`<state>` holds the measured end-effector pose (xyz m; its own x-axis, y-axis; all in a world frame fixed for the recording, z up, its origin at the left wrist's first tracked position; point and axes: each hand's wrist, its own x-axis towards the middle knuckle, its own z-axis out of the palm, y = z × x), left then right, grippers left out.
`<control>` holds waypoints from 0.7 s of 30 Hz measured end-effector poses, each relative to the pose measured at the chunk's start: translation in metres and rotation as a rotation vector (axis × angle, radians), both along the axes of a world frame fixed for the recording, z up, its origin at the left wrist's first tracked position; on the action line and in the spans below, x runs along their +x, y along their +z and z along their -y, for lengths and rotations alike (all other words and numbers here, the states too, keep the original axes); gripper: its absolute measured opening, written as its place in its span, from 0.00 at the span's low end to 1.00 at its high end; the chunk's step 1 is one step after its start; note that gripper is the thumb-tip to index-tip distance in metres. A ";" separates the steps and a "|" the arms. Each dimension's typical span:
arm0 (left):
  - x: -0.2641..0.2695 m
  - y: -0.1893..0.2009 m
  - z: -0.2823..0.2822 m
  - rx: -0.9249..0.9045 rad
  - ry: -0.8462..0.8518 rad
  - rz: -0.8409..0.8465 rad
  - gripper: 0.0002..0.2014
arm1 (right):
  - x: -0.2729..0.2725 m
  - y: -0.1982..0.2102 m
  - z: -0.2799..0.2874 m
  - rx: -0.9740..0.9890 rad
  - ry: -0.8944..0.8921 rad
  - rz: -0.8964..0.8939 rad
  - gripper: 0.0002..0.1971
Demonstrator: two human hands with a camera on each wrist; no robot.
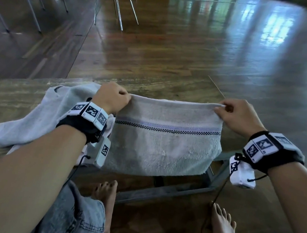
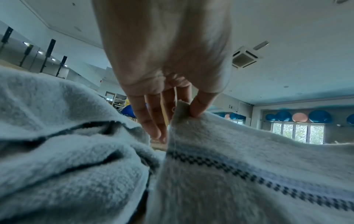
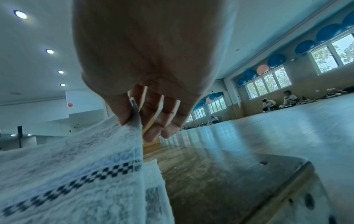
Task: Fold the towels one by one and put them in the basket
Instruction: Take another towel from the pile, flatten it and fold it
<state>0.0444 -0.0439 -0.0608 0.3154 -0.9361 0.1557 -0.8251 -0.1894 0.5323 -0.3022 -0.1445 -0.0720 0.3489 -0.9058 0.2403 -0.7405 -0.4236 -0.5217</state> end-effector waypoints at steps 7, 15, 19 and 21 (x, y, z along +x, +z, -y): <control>0.002 -0.018 0.013 0.273 -0.155 0.090 0.10 | 0.015 -0.020 0.031 0.226 0.182 -0.242 0.09; 0.009 -0.016 0.026 0.138 -0.035 0.022 0.14 | 0.017 -0.008 0.054 0.240 0.119 -0.175 0.08; 0.018 -0.024 0.033 0.062 0.031 0.051 0.10 | 0.031 -0.016 0.063 0.055 -0.020 -0.101 0.08; 0.023 -0.031 0.035 0.084 0.006 0.097 0.10 | 0.038 -0.023 0.067 0.068 -0.044 -0.126 0.06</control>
